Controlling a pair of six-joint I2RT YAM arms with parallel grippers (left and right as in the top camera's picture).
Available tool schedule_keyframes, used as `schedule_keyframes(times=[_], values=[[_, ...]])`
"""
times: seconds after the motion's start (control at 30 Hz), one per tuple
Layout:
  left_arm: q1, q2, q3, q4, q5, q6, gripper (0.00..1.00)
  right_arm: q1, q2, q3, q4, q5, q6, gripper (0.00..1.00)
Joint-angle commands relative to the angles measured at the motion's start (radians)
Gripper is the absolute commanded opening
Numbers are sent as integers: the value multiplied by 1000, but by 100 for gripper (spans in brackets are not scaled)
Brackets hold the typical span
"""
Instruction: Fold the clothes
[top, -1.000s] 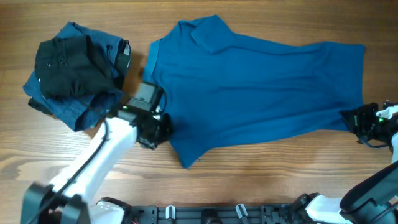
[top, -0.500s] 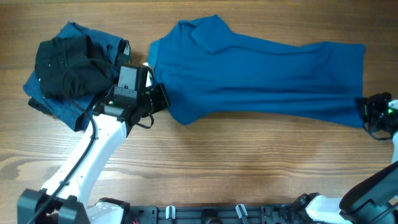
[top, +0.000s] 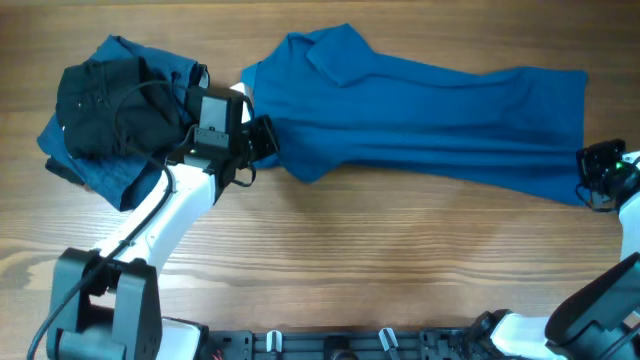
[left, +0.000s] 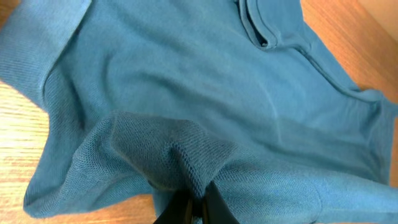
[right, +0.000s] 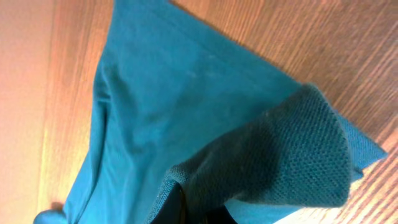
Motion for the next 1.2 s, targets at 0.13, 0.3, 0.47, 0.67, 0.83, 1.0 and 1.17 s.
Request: schedule_keyframes(times=[0.13,0.3,0.47,0.67,0.83,1.0,1.17], values=[[18,75,13,62,29,19,6,0,77,10,45,69,-15,4],[29,93,12,62,29,19,12,16,77,10,101,12,-31,4],[29,93,13,57,27,19,13,42,77,10,116,9,-32,4],[29,93,12,31,27,20,55,64,77,10,109,9,-29,10],[2,94,12,-42,125,19,57,64,77,10,97,9,-29,10],[-152,150,10,-79,122,18,59,64,77,10,80,10,-31,10],[-184,229,10,-37,103,-19,39,64,77,10,68,9,-31,10]])
